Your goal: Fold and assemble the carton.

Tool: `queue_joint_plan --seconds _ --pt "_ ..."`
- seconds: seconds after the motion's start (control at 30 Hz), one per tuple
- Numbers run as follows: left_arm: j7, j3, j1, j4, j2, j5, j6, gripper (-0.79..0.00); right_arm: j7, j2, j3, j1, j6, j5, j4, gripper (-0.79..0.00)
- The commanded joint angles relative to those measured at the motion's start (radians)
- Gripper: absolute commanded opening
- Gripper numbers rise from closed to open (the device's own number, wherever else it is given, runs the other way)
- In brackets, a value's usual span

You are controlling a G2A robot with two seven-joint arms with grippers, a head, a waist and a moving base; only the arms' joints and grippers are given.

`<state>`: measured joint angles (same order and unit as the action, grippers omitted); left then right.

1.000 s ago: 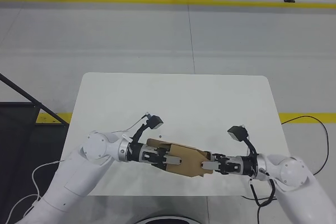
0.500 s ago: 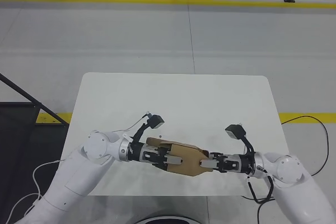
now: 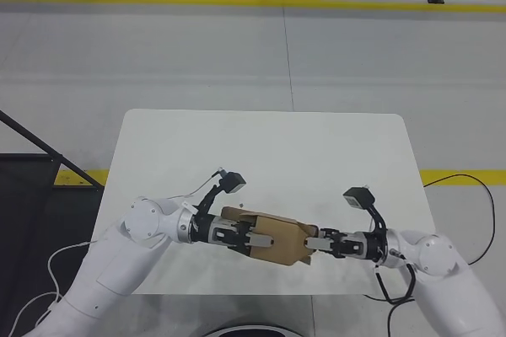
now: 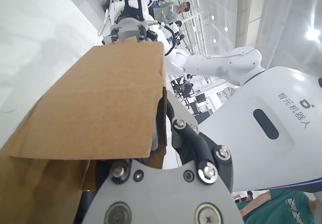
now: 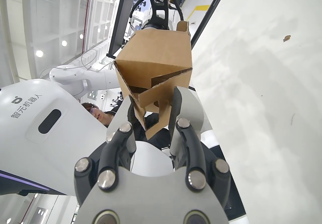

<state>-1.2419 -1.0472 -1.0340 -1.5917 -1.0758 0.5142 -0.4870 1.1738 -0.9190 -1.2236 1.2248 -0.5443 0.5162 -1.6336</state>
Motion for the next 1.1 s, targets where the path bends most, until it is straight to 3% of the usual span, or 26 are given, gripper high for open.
queue_joint_plan --seconds 0.0,0.47,1.07 --pt "-0.001 0.001 0.001 -0.001 0.0 0.0 -0.001 -0.785 0.006 -0.002 0.006 -0.004 -0.004 0.01 0.005 -0.471" --pt "0.006 0.01 0.01 0.002 -0.003 -0.005 0.007 -0.785 0.067 -0.011 0.033 -0.031 -0.035 0.064 0.044 -0.465" --pt "0.005 0.011 0.011 -0.009 -0.005 -0.008 0.0 -0.785 0.062 -0.02 0.05 -0.048 -0.029 0.05 0.069 -0.474"
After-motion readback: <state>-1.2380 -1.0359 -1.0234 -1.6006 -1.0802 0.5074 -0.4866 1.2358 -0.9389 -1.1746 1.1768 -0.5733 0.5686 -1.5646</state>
